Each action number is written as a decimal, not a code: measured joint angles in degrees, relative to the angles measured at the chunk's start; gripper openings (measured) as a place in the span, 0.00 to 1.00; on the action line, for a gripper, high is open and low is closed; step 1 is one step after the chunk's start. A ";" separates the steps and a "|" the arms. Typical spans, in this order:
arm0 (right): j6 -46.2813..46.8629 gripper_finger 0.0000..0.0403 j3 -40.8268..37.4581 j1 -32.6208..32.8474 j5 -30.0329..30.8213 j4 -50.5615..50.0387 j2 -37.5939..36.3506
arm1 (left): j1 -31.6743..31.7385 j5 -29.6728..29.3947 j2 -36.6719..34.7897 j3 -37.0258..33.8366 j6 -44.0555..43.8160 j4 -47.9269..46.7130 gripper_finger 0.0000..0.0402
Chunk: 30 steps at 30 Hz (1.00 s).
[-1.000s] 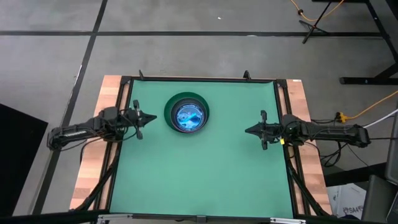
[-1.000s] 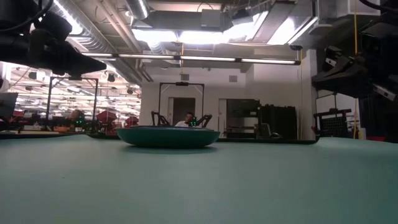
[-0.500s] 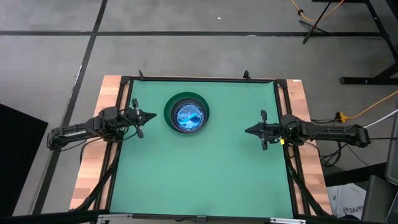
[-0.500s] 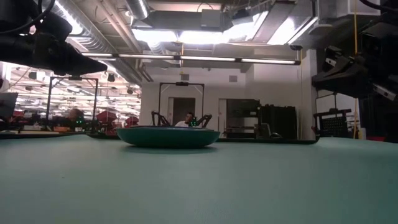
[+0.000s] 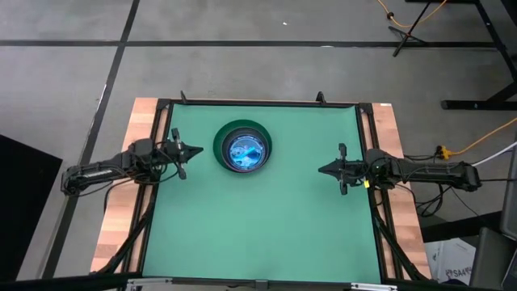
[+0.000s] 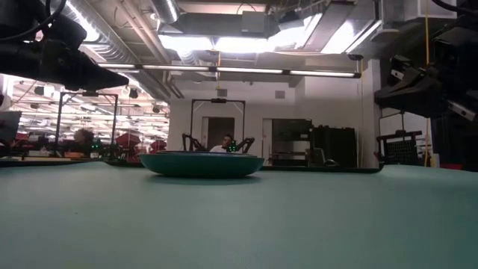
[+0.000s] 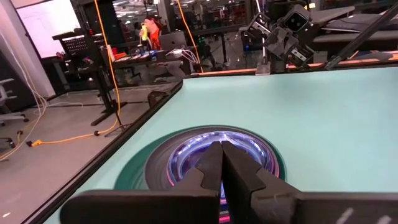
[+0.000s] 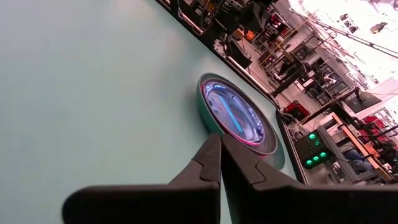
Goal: Stack plastic plates
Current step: Return to Home Position
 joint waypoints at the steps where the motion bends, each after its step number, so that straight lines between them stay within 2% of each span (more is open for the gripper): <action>1: 0.00 0.01 0.00 0.00 0.00 -0.01 0.00 | 0.00 0.00 0.00 0.00 0.02 0.00 0.00; 10: 0.00 0.01 0.00 0.00 -1.10 0.16 0.02 | 0.00 -0.01 0.00 0.00 0.02 0.00 0.00; 14: -1.30 0.01 0.00 0.00 -7.85 1.12 0.00 | 0.00 -0.01 0.00 0.00 0.02 0.00 0.00; 19: -11.57 0.01 0.00 0.00 -17.13 1.97 0.00 | 0.00 0.00 0.00 0.00 0.02 0.00 0.00; 30: -25.20 0.01 0.00 -4.43 -28.80 2.33 -3.29 | 0.00 -0.01 0.00 0.00 0.02 0.02 0.00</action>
